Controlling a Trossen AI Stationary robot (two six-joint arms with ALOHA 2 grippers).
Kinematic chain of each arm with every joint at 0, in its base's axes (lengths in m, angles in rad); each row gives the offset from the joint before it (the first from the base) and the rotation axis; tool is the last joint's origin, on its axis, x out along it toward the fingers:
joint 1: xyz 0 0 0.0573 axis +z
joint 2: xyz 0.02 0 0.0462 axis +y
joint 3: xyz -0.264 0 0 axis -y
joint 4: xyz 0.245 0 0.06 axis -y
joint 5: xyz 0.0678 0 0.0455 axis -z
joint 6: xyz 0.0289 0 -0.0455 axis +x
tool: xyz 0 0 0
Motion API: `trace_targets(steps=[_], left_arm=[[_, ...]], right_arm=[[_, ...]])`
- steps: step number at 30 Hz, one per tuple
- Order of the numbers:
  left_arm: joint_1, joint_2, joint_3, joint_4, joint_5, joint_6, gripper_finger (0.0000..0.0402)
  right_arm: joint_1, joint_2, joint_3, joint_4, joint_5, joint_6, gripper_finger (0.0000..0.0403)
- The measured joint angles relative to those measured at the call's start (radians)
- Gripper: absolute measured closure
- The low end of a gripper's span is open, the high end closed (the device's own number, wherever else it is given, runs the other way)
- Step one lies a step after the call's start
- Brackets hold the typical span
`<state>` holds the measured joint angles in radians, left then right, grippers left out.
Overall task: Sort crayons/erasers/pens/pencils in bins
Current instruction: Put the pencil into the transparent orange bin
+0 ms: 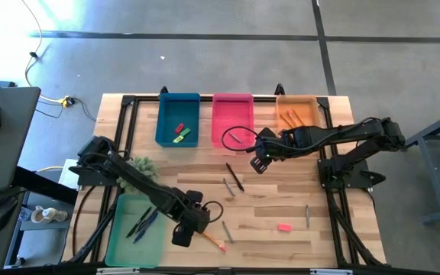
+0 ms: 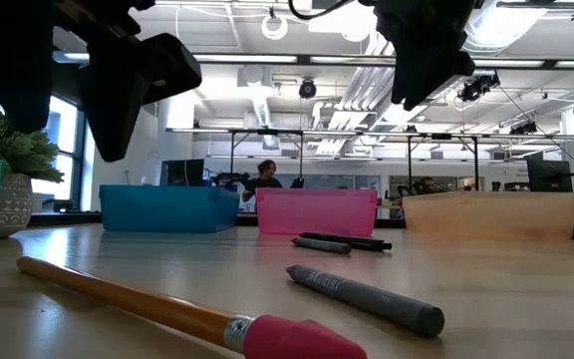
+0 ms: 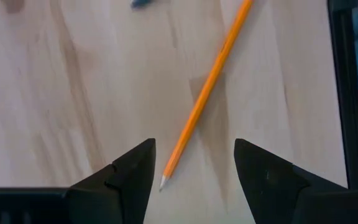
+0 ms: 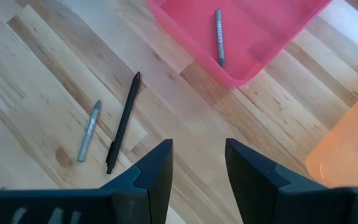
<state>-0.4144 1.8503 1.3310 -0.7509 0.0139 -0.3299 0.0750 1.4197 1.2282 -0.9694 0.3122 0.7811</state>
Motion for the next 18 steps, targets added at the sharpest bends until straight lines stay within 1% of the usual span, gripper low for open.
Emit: trace_targets(steps=[6,12,18], left_arm=[[-0.001,0.013,0.000,0.021,0.003,0.026,0.0212],[-0.001,0.013,-0.019,0.053,-0.008,0.028,0.0213],[-0.015,0.013,-0.041,0.070,-0.022,0.071,0.0213]], right_arm=[[0.000,0.000,0.000,0.000,0.014,-0.003,0.0266],[0.000,0.000,0.000,0.000,0.014,-0.003,0.0266],[0.000,0.000,0.000,0.000,0.014,-0.003,0.0266]])
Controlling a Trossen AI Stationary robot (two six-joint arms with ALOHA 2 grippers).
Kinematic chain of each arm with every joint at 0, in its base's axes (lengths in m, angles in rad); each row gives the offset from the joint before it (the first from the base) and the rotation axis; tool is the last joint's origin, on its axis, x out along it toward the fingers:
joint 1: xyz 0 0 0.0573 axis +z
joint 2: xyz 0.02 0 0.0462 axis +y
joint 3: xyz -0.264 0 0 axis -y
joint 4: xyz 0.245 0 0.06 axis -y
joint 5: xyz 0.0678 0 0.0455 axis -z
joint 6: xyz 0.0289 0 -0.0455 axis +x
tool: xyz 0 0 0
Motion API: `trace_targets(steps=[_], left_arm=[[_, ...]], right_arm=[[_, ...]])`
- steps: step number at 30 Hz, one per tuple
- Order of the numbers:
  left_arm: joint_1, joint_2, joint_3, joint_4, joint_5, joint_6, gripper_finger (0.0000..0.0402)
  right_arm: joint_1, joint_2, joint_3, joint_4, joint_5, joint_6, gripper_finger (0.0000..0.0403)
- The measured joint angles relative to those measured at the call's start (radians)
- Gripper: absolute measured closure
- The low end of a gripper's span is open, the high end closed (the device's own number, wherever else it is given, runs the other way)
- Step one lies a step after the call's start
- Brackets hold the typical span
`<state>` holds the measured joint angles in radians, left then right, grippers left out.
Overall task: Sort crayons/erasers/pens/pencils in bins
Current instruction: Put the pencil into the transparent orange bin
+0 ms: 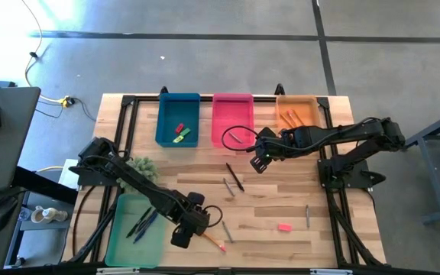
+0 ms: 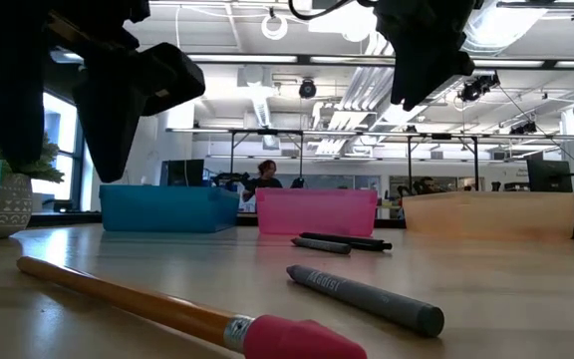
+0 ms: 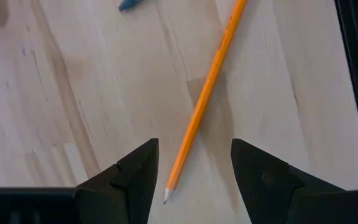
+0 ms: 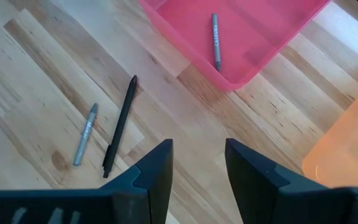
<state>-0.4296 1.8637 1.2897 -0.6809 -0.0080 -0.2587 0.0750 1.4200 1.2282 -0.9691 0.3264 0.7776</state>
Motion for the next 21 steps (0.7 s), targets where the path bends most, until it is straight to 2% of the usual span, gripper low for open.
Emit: trace_targets(steps=[5,9,21], left_arm=[[-0.011,0.010,0.001,0.012,-0.025,0.004,0.0213],[-0.011,0.061,0.000,0.013,0.000,0.026,0.0213],[-0.009,0.139,0.003,0.030,-0.009,0.027,0.0213]], right_arm=[[0.000,0.000,0.000,0.001,0.000,0.000,0.0266],[0.000,0.000,0.000,0.001,0.000,0.004,0.0266],[0.000,0.000,0.000,0.001,0.000,0.008,0.0266]])
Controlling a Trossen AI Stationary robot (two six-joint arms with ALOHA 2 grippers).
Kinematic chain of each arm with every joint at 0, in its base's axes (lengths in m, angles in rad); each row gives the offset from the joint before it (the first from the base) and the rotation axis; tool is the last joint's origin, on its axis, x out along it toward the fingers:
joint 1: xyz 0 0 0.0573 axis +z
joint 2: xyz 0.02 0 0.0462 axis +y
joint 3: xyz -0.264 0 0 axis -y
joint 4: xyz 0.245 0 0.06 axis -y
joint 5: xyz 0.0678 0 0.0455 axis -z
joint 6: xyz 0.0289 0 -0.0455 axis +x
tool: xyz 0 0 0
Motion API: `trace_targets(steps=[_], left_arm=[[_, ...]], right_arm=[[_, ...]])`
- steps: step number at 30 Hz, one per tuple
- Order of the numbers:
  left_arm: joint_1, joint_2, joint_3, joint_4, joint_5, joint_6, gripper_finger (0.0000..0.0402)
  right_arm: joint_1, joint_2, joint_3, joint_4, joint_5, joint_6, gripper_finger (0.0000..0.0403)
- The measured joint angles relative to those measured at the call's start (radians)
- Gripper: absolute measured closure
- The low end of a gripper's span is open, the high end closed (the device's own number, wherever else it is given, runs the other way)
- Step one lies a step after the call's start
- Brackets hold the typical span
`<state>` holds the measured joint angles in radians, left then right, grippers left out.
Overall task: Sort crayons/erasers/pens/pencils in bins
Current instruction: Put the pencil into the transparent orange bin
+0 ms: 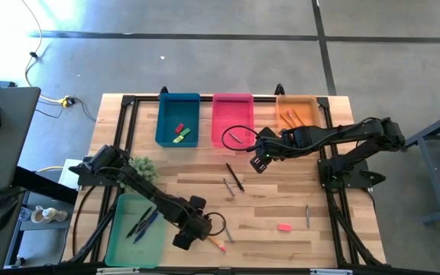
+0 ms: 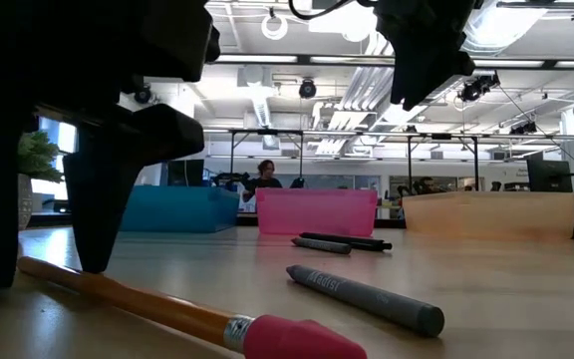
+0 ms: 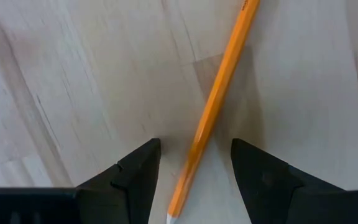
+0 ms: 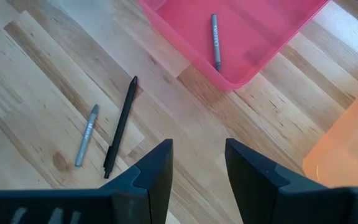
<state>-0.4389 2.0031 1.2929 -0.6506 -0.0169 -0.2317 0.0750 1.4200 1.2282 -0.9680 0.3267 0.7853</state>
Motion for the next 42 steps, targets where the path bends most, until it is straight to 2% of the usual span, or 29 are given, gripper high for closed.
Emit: trace_targets(steps=[6,16,25,32,42], left_arm=[[-0.001,0.021,0.001,-0.004,-0.021,0.000,0.0233],[-0.021,0.024,0.000,0.005,-0.029,0.093,0.0326],[-0.057,0.024,-0.002,0.013,-0.041,0.149,0.0384],[-0.061,0.024,-0.002,0.012,-0.041,0.148,0.0398],[-0.058,0.002,-0.004,0.018,-0.027,0.156,0.0400]], right_arm=[[0.000,-0.001,0.000,-0.001,-0.001,-0.007,0.0266],[0.041,-0.049,0.000,-0.039,0.007,0.019,0.0266],[0.057,-0.102,0.000,-0.095,0.047,0.066,0.0266],[0.078,-0.122,0.000,-0.114,0.051,0.089,0.0266],[0.235,-0.122,0.000,-0.114,0.039,0.045,0.0266]])
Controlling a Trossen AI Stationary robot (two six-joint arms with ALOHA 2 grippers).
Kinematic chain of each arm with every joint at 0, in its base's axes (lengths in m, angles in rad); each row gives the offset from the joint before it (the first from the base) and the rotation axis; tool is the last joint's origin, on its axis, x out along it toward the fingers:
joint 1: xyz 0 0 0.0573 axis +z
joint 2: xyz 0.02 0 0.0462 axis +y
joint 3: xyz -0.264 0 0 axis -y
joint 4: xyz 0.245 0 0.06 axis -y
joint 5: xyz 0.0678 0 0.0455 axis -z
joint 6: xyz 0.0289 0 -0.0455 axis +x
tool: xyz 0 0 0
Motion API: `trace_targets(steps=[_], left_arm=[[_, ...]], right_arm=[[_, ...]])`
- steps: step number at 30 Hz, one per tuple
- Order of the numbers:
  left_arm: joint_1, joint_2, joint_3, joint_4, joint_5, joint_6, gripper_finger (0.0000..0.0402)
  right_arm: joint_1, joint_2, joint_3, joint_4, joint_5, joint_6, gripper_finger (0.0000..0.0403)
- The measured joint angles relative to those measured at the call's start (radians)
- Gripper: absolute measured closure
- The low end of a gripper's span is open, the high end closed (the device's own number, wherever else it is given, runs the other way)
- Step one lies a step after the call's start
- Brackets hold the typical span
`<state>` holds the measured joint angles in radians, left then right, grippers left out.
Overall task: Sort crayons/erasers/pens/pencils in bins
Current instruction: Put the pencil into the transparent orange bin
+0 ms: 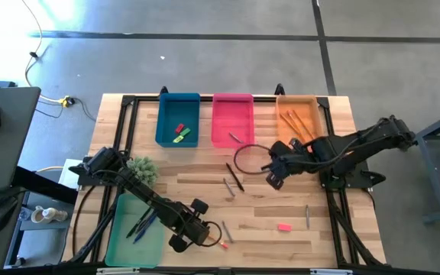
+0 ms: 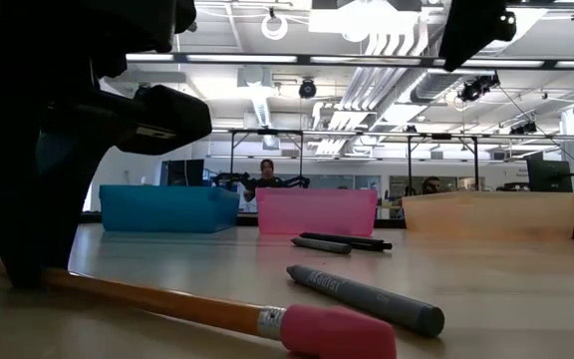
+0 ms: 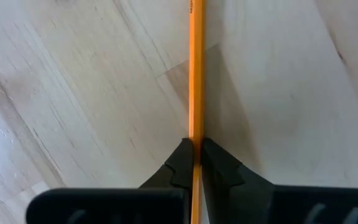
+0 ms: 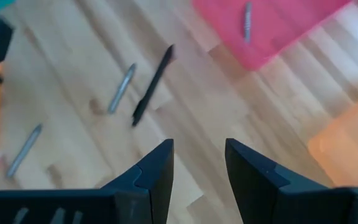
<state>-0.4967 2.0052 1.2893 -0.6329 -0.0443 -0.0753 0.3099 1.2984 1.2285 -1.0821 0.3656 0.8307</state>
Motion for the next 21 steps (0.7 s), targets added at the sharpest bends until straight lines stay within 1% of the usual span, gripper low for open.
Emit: trace_targets(steps=[10,19,21], left_arm=[[0.034,-0.057,-0.004,0.008,0.078,0.020,0.0401],[0.038,-0.059,-0.002,0.009,0.079,0.028,0.0400],[0.046,-0.059,-0.002,0.009,0.096,0.028,0.0400]], right_arm=[[0.175,0.000,0.000,0.000,-0.002,0.071,0.0266],[0.245,0.001,0.000,0.000,0.024,0.122,0.0266],[0.256,0.001,0.000,0.005,0.025,0.123,0.0266]])
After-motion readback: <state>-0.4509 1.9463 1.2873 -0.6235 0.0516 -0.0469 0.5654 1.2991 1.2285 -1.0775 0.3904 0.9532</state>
